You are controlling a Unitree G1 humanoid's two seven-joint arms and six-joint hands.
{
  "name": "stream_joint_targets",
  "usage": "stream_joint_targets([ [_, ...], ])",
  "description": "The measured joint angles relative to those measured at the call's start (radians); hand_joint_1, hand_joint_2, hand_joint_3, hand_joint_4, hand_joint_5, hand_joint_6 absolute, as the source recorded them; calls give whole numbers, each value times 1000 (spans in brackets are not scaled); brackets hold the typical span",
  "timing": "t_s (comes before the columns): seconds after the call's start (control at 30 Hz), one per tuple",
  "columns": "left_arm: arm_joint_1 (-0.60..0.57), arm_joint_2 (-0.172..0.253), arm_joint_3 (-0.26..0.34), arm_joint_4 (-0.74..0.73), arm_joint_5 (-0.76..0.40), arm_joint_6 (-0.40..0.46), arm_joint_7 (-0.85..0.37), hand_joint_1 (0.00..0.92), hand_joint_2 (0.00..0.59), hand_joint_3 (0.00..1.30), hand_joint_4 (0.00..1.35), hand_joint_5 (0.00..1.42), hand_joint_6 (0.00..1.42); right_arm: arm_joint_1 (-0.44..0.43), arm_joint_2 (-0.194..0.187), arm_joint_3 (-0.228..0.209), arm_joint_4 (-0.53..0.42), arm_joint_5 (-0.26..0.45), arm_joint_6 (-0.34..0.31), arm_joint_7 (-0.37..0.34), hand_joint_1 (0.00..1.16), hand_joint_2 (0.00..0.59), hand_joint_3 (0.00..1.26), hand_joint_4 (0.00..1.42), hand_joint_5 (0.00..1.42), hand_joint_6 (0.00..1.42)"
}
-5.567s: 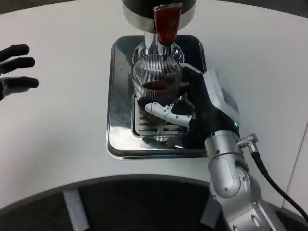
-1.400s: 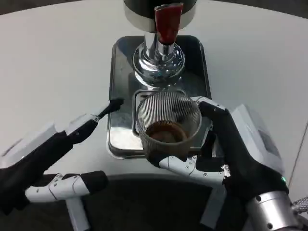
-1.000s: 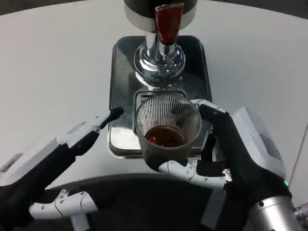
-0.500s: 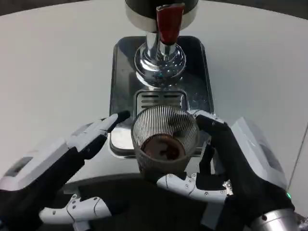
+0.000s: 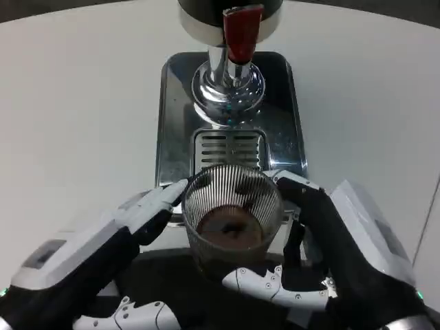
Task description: Grasp the cup under the faucet to collect the drink, then remove the cup.
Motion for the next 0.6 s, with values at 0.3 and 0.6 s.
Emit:
stream_joint_targets([
  [0.3,32,-11,-1,-54,6,47,0,0,70,0,0,0,0,40,-3,13,-21,-1,-2,23,973,237,906,1029,1164,1398],
  [0.6,38,-19,1,-59,14,62,0,0,72,0,0,0,0,46,-3,16,-26,-11,-3,28,968,235,906,1029,1164,1397],
])
